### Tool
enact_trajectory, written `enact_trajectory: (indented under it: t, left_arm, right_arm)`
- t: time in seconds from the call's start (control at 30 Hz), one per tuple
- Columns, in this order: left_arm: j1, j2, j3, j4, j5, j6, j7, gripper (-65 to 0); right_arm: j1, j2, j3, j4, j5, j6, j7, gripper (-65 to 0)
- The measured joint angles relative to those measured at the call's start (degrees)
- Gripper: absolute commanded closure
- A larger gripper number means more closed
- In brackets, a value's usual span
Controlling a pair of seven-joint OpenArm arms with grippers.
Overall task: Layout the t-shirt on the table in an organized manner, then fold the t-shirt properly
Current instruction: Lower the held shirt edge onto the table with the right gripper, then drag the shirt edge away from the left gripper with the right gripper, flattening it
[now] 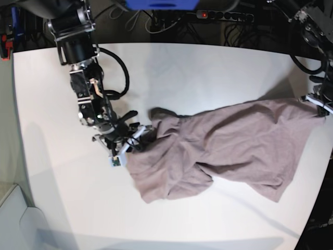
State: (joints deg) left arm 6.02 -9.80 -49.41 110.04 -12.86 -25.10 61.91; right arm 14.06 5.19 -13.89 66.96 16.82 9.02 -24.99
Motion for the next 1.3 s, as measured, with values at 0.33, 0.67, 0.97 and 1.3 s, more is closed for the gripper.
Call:
enact_trajectory:
  t: [0.33,0.67,0.97,1.3]
  left_arm:
    - [-0.2,0.0,0.0,0.0,-0.1,0.0,0.0,-0.1]
    - [0.0,-0.5,0.0,0.2,0.0,0.0,-0.2,-0.1]
    - [1.7,-0.2,0.0,2.3,-0.2,0.0,-0.3,-0.1]
    - [2.3,-0.5,-0.1,2.9,0.0,0.0,-0.2,-0.1]
  right_arm:
    - [-2.0,2.1,0.0,9.3,-0.2,0.0,-7.9,0.0]
    - [-3.3,7.9,0.3,37.2,0.1,0.0,-20.1,0.0]
    - [-12.7,13.1,0.4,41.4,-0.3,0.0,-22.1,0.0]
    - [-27.3,18.4,2.8,48.5,-0.1,0.0,-21.4,0.0]
